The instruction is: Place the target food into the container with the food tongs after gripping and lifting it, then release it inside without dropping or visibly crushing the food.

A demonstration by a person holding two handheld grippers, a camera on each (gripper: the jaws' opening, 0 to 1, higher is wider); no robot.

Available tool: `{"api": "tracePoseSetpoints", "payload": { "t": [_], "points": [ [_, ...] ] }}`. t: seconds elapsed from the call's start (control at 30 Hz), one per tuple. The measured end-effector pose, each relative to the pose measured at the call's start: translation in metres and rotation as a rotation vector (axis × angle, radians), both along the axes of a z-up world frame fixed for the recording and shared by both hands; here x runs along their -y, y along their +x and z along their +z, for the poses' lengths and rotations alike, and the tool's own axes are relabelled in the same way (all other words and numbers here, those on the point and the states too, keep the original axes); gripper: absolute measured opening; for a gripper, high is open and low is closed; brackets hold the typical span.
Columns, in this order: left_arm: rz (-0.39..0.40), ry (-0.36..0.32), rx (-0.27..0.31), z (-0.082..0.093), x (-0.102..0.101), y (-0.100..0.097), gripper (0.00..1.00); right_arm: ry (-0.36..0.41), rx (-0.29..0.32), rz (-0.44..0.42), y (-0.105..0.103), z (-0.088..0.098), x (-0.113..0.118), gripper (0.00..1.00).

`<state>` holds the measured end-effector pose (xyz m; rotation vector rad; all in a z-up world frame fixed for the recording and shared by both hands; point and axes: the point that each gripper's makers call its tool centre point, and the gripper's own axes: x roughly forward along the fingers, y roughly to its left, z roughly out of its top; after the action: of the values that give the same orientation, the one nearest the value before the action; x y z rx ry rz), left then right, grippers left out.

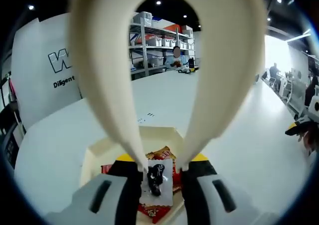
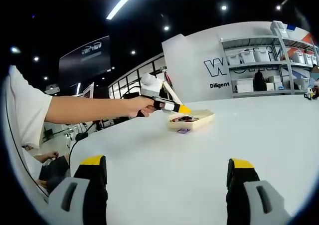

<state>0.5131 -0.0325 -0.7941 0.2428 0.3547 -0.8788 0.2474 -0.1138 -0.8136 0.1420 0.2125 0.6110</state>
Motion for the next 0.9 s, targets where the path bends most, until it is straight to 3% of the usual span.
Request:
{"api": "tracePoseSetpoints", "payload": {
  "t": [0.5, 0.6, 0.77, 0.83, 0.9],
  "points": [
    [-0.090, -0.003, 0.030, 0.006, 0.005, -0.063, 0.28, 0.019, 0.010, 0.037, -0.007, 0.002, -0.016, 0.99],
    [-0.066, -0.035, -0.017, -0.009, -0.001, -0.073, 0.28, 0.021, 0.009, 0.053, -0.011, 0.001, -0.021, 0.99],
    [-0.026, -0.021, -0.010, -0.028, -0.011, -0.079, 0.29, 0.026, 0.005, 0.063, -0.014, -0.001, -0.023, 0.99],
    [-0.010, -0.034, -0.049, -0.036, -0.013, -0.080, 0.29, 0.021, 0.000, 0.067, -0.015, -0.003, -0.023, 0.99],
    [0.012, -0.021, -0.039, -0.041, -0.014, -0.078, 0.29, 0.016, 0.000, 0.071, -0.015, -0.003, -0.024, 0.99]
  ]
}}
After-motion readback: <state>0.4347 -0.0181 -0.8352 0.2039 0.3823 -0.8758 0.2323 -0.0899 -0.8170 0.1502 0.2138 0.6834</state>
